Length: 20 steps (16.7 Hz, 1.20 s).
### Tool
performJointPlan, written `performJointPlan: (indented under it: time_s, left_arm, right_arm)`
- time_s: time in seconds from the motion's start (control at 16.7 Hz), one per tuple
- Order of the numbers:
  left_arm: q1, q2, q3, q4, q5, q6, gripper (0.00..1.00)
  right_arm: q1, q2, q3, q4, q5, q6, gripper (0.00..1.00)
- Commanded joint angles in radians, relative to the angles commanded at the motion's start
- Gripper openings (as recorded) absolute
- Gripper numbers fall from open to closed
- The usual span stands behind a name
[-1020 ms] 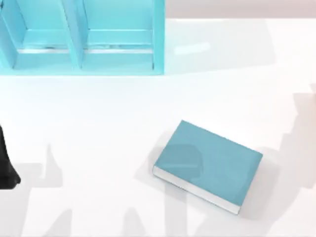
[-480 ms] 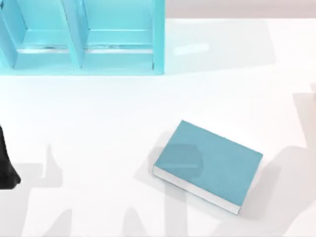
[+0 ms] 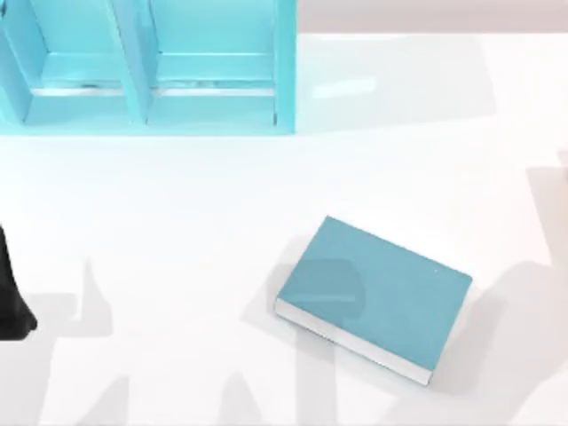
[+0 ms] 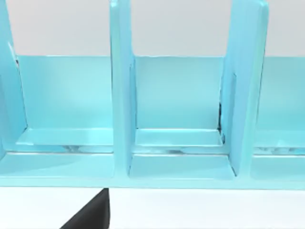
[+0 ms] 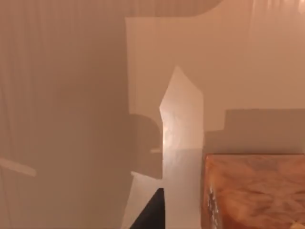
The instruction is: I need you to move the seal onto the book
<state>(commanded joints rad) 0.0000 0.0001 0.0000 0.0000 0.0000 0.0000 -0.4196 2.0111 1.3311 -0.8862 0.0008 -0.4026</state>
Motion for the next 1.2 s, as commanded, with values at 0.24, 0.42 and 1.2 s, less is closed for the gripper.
performJointPlan:
  time_s: [0.24, 0.42, 1.2]
  left_arm:
    - [0.000, 0.000, 0.000, 0.000, 0.000, 0.000, 1.00]
    - [0.000, 0.000, 0.000, 0.000, 0.000, 0.000, 1.00]
    - [0.000, 0.000, 0.000, 0.000, 0.000, 0.000, 1.00]
  right_arm:
    - [0.000, 0.000, 0.000, 0.000, 0.000, 0.000, 0.17]
    - [0.000, 0.000, 0.000, 0.000, 0.000, 0.000, 0.00]
    - [0.056, -0.084, 0.112, -0.099, 0.032, 0.099, 0.00]
